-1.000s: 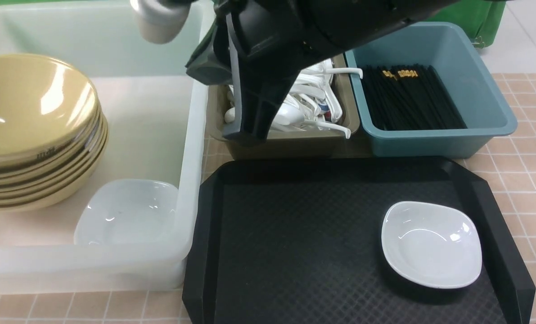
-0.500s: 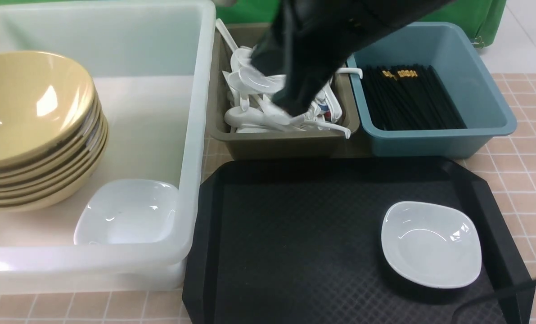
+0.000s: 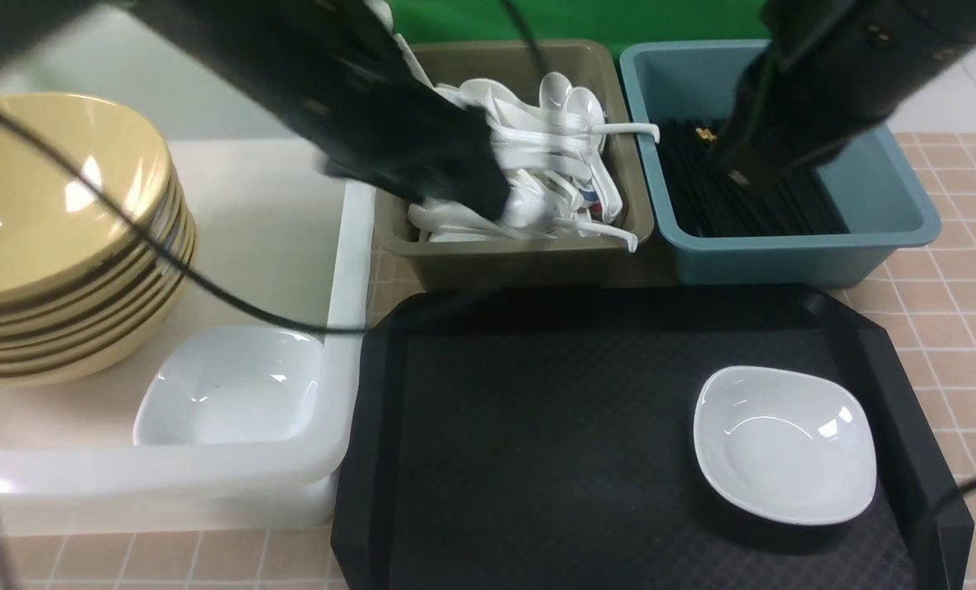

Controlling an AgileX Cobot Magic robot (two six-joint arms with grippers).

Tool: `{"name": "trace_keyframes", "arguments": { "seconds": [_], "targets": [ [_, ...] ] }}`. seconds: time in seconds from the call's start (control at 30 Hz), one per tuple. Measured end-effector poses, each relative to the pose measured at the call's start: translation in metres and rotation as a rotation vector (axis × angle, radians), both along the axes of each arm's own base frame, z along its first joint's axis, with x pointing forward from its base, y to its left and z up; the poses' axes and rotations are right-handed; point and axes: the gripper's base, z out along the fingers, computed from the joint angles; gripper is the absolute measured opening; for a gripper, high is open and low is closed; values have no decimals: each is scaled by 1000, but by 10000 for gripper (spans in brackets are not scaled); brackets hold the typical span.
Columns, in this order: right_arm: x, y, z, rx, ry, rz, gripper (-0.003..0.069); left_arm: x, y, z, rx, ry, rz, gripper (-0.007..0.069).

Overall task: On brown table put chopsticks spoon bowls plates into blue grey white boxes.
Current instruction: 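Grasp the small white bowl on the black tray by its rim with the left gripper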

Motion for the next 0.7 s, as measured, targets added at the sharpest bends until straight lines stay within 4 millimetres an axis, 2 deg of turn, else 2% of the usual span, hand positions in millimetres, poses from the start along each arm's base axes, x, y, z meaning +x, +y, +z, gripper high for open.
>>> {"name": "trace_keyframes", "arguments": {
  "seconds": [0.03,0.07,0.13,0.23,0.27,0.3,0.4,0.6,0.7],
  "targets": [
    [-6,-3,1,1,0,-5,38,-1,-14,-6,6,7,-37,507],
    [-16,-11,4,0,-10,-25,38,-1,-39,-21,22,23,-105,507],
    [-29,-21,5,-21,-24,-58,39,-2,-74,-41,38,35,-187,507],
    [-47,-36,0,-53,-30,-103,41,-3,-110,-64,43,33,-250,507],
    [-48,-37,-1,-57,-32,-108,41,-3,-113,-65,43,33,-253,507],
    [-58,-45,-5,-72,-32,-129,42,-2,-128,-78,42,29,-266,507],
    [-75,-55,-15,-89,-19,-145,43,1,-148,-102,32,12,-266,507],
    [-97,-67,-38,-119,29,-145,46,13,-160,-141,7,24,-213,507],
    [-100,-69,-45,-127,40,-143,47,11,-166,-152,-29,77,-196,505]
  ]
}}
